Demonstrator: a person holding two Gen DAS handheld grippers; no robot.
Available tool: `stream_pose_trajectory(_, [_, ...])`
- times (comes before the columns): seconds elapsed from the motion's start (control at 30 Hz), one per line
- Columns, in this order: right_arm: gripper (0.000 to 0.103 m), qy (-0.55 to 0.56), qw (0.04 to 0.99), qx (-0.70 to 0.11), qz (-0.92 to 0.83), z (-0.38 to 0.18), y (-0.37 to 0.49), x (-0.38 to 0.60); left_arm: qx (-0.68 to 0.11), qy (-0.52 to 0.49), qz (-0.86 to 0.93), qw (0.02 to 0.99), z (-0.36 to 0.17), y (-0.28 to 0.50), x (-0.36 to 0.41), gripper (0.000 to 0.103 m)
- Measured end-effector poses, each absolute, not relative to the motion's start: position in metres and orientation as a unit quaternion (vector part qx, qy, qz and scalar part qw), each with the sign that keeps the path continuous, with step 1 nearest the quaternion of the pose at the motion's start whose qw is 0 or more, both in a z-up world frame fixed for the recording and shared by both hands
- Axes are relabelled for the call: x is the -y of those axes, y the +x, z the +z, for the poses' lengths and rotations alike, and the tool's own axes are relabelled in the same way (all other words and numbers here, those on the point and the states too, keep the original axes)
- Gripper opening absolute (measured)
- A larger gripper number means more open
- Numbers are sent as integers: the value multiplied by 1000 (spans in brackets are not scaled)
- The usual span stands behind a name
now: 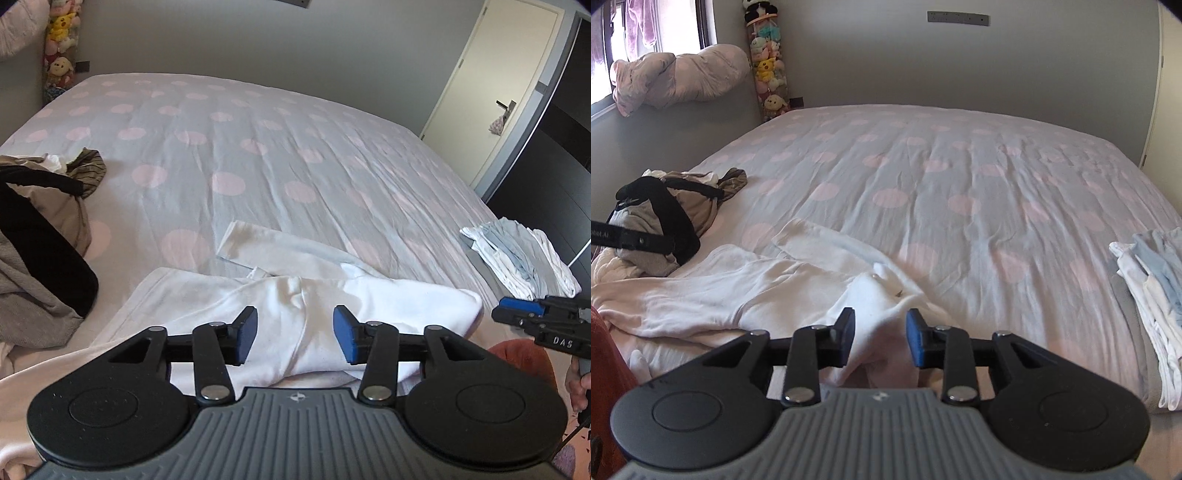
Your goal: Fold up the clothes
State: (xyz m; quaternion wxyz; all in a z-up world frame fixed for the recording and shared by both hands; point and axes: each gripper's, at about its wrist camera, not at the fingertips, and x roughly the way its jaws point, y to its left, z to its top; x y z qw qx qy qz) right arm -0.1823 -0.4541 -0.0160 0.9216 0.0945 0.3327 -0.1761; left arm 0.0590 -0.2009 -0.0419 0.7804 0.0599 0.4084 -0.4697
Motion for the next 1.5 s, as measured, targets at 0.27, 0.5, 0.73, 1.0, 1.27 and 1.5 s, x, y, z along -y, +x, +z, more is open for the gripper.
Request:
stream_pose_trajectory(0.27, [46, 83, 928, -300, -205, 6, -187, 484, -426, 77, -502, 749, -60, 61, 225, 49])
stream_pose_trajectory(0.5, [47, 68, 920, -331, -201, -6, -168, 511, -453, 119, -502, 727, -84, 69, 252, 54])
stream_pose_trajectory(0.73, [47, 97, 914, -358, -165, -34, -141, 521, -472, 153, -498, 711, -99, 78, 282, 55])
stream_pose_trajectory(1.0, [47, 104, 906, -390, -124, -60, -89, 525, -469, 197, -520, 686, -107, 91, 328, 55])
stream_pose_trajectory(1.27, [42, 142, 878, -452, -68, -104, -48, 526, -456, 259, -552, 648, -124, 97, 372, 60])
stream_pose_trajectory(1.5, [22, 169, 860, -481, 18, -128, -46, 492, -422, 337, -587, 603, -137, 91, 398, 60])
